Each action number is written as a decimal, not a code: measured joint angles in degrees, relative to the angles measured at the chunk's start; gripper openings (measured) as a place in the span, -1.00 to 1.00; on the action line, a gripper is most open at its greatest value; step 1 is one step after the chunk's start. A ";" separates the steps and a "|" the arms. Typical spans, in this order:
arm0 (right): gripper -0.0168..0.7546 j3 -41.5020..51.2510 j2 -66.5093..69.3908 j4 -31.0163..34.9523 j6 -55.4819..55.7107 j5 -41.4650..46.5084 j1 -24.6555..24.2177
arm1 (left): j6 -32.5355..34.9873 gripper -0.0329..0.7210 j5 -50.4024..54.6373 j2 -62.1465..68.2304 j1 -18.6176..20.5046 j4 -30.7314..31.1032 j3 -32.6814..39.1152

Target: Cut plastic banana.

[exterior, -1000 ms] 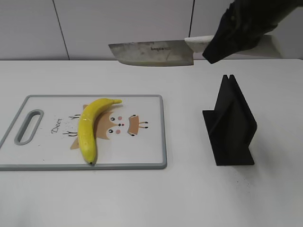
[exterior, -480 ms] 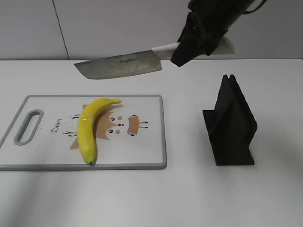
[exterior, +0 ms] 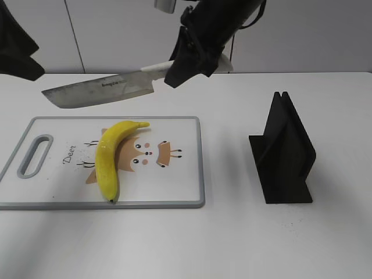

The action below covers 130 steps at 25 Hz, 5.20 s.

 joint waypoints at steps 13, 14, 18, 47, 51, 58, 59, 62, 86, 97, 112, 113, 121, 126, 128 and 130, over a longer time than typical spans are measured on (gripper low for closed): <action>-0.48 -1.59 2.55 3.51 -3.51 -1.83 1.62 | 2.63 0.44 -3.25 7.80 -2.28 1.77 -0.02; -0.48 -1.59 2.59 3.51 -3.56 -1.83 1.62 | 2.63 0.38 -3.25 8.08 -2.28 2.18 -0.02; -0.48 -1.59 2.59 4.73 -3.72 -1.83 1.62 | 2.68 0.02 -3.25 9.43 -2.28 2.69 -0.26; -0.48 -2.12 9.04 -12.42 6.01 -0.88 4.58 | 3.75 -0.87 -8.12 15.80 -2.99 0.30 4.08; -0.48 -2.12 9.83 -14.43 7.68 0.44 4.76 | 3.84 -0.87 -8.55 16.95 -4.05 0.07 4.11; -0.48 -2.12 12.24 -15.25 8.63 0.44 4.76 | 3.84 -0.87 -9.94 20.27 -4.64 0.18 4.11; -0.48 -1.98 12.58 -15.37 8.67 -0.01 4.76 | 3.88 -0.87 -10.37 20.97 -4.64 0.18 4.11; -0.48 -1.92 13.88 -16.11 8.84 -0.85 4.76 | 4.09 -0.86 -11.92 23.23 -4.68 -0.33 4.11; -0.48 -2.13 16.83 -17.02 8.89 -1.36 4.49 | 5.33 -0.84 -11.19 26.75 -4.24 -4.10 3.51; -0.48 -2.13 17.00 -16.91 8.48 -2.09 4.39 | 5.33 -0.84 -11.36 26.85 -4.24 -4.55 3.63; -0.45 -2.48 18.48 -16.91 9.60 -2.20 4.39 | 5.72 -0.83 -11.28 27.52 -4.11 -6.23 3.56; -0.45 -2.48 18.54 -16.91 9.60 -2.20 4.39 | 5.72 -0.83 -11.28 27.58 -4.11 -6.29 3.56; -0.44 -4.55 18.66 -17.51 9.88 -1.15 4.33 | 5.57 -0.83 -11.51 26.81 -4.05 -6.14 3.82; -0.43 -6.05 18.21 -17.76 10.25 -0.23 4.44 | 4.67 -0.83 -13.26 24.77 -4.28 -4.48 4.85; -0.43 -6.07 17.60 -17.76 10.37 -0.23 4.59 | 4.41 -0.84 -13.74 23.88 -4.39 -3.87 5.34; -0.43 -6.07 16.58 -17.80 10.56 -0.23 4.70 | 4.28 -0.84 -13.91 22.53 -4.52 -3.31 5.47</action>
